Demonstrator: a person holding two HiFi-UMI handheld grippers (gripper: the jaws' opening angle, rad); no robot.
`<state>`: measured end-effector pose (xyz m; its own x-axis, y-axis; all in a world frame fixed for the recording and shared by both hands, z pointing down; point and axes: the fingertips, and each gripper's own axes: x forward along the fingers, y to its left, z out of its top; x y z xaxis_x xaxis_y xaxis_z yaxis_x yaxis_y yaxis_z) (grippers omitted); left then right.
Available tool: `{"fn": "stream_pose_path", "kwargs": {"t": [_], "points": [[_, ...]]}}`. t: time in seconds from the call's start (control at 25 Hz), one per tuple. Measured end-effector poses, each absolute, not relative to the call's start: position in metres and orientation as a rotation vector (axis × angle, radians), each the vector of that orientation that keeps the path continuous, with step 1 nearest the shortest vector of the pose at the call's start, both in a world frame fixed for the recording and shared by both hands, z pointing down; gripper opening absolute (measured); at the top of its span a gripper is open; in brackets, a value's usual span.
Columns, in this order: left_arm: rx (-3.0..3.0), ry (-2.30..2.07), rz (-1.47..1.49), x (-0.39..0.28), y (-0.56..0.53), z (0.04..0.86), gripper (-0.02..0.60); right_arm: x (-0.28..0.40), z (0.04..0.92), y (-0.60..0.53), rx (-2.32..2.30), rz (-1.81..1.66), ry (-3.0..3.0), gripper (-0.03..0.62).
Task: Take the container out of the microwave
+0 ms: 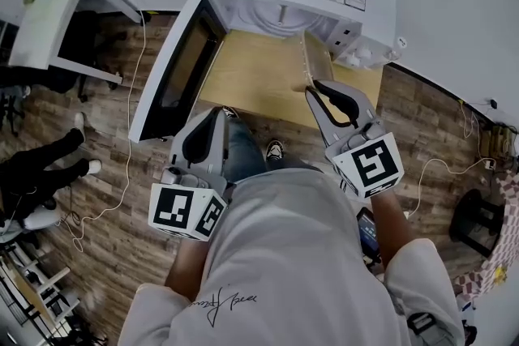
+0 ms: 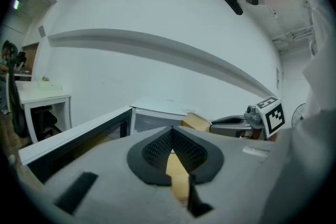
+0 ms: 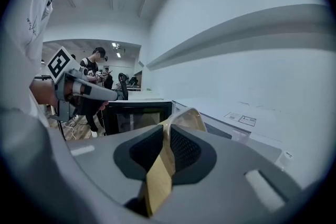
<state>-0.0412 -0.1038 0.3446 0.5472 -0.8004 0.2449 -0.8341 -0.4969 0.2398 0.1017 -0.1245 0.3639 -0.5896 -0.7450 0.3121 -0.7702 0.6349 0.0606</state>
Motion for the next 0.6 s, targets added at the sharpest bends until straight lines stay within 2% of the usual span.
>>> {"fn": "stream_pose_path", "kwargs": {"t": [0.6], "points": [[2.45,-1.349,0.125,-0.042,-0.1039,0.3471,-0.003,0.1082,0.3618,-0.1205,1.207,0.154,-2.564,0.055]]}}
